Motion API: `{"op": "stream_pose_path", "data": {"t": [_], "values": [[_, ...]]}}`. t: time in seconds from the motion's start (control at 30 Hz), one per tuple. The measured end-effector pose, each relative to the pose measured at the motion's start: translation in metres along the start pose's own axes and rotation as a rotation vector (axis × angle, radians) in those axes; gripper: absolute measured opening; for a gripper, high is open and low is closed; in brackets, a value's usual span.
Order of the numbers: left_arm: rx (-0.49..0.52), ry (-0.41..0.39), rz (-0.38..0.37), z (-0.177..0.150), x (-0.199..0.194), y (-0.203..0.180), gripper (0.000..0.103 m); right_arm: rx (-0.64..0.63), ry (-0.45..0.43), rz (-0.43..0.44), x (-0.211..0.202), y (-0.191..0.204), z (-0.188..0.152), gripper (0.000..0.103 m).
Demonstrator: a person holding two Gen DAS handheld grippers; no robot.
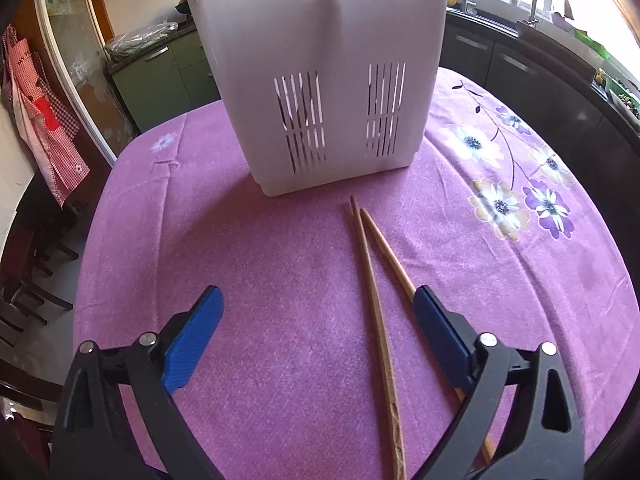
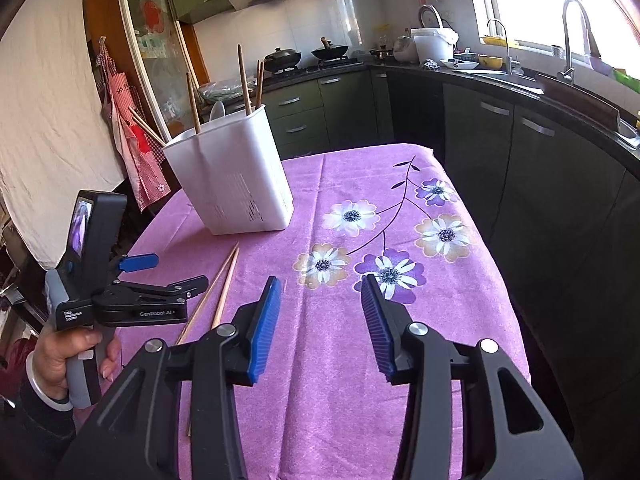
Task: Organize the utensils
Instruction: 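Move both open tools down toward the last two chopsticks, then grasp a wooden chopstick with the left tool and lift it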
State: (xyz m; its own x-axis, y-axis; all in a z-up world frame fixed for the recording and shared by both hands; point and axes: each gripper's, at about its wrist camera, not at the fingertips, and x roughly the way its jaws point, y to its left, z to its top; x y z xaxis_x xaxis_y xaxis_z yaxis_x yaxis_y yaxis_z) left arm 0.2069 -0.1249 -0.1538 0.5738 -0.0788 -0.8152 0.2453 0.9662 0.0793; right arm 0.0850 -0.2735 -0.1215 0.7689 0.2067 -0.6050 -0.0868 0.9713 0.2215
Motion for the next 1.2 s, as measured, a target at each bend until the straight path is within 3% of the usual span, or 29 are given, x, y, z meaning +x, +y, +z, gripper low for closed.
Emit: {"op": "stream_pose_path", "data": {"t": [0.2, 0.37, 0.43, 0.83, 1.13, 1.2], "values": [[0.002, 0.03, -0.022, 0.001, 0.009, -0.001, 0.068, 0.007, 0.008, 0.022, 0.001, 0.001, 0.003, 0.043], [0.022, 0.044, -0.036, 0.002, 0.015, -0.008, 0.067, 0.008, 0.013, 0.025, 0.002, 0.002, 0.003, 0.043], [0.029, 0.053, -0.039, 0.004, 0.018, -0.012, 0.061, 0.013, 0.013, 0.025, 0.002, 0.001, 0.003, 0.043], [-0.031, 0.08, -0.078, 0.021, 0.03, 0.0, 0.051, 0.044, 0.017, 0.033, 0.0, -0.01, 0.001, 0.043], [-0.011, 0.066, -0.106, 0.027, 0.031, -0.012, 0.023, 0.038, 0.037, 0.047, 0.006, -0.004, -0.001, 0.044], [-0.022, 0.07, -0.112, 0.028, 0.032, -0.011, 0.007, 0.039, 0.036, 0.046, 0.005, -0.004, -0.001, 0.045]]}}
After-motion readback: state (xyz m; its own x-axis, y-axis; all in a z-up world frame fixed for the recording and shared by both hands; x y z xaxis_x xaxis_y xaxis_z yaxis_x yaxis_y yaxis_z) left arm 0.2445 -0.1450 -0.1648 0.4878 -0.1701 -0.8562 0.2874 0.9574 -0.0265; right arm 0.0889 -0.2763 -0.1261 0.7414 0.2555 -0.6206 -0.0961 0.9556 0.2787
